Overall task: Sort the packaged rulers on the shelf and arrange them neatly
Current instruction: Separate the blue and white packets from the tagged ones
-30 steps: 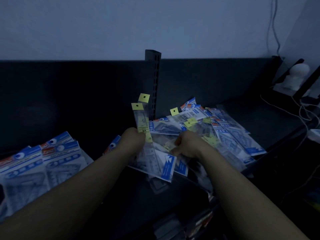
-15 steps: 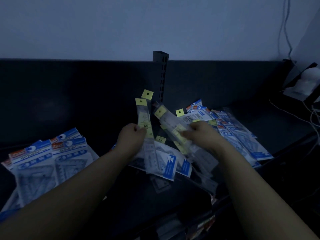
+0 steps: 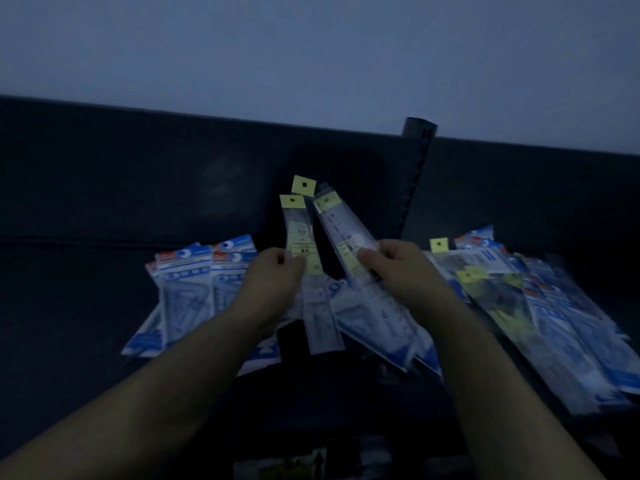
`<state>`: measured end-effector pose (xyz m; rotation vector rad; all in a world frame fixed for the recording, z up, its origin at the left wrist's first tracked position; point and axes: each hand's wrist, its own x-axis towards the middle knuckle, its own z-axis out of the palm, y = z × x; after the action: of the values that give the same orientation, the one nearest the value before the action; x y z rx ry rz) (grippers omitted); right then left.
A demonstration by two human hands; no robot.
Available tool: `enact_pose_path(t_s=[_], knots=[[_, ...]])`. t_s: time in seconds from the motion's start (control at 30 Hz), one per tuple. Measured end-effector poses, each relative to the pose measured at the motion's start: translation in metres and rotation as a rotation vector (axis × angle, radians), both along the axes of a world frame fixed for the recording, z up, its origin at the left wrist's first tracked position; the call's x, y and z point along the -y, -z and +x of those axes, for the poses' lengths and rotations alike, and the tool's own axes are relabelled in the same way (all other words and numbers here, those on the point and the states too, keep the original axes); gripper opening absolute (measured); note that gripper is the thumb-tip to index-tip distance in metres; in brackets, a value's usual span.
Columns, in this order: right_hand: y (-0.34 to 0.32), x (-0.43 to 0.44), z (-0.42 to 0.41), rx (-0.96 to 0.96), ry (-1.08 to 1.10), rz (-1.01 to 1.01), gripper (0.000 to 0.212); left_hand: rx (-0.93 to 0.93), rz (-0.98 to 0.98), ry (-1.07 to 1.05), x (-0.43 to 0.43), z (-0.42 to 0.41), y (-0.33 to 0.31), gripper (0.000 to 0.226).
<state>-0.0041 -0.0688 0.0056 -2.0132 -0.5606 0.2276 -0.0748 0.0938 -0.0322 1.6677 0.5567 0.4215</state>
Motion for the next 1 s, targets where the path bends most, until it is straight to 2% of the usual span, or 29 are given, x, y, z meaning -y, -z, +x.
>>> enact_pose_path(t_s=[0.17, 0.3, 0.5, 0.77, 1.0], knots=[[0.002, -0.058, -0.028, -0.062, -0.159, 0.063, 0.040, 0.036, 0.038, -0.104, -0.044, -0.050, -0.002, 0.016], [0.001, -0.105, -0.062, -0.068, -0.253, 0.070, 0.029, 0.067, -0.028, -0.249, -0.079, -0.098, -0.005, 0.020], [-0.004, -0.186, -0.138, -0.066, -0.378, 0.078, 0.025, 0.089, -0.080, -0.395, -0.142, -0.190, -0.011, 0.034], [-0.004, -0.300, -0.255, -0.119, -0.567, 0.070, 0.019, 0.057, -0.042, -0.489, -0.238, -0.335, -0.014, 0.015], [0.002, -0.385, -0.335, -0.199, -0.668, 0.101, 0.023, -0.027, 0.054, -0.628, -0.301, -0.435, -0.017, 0.016]])
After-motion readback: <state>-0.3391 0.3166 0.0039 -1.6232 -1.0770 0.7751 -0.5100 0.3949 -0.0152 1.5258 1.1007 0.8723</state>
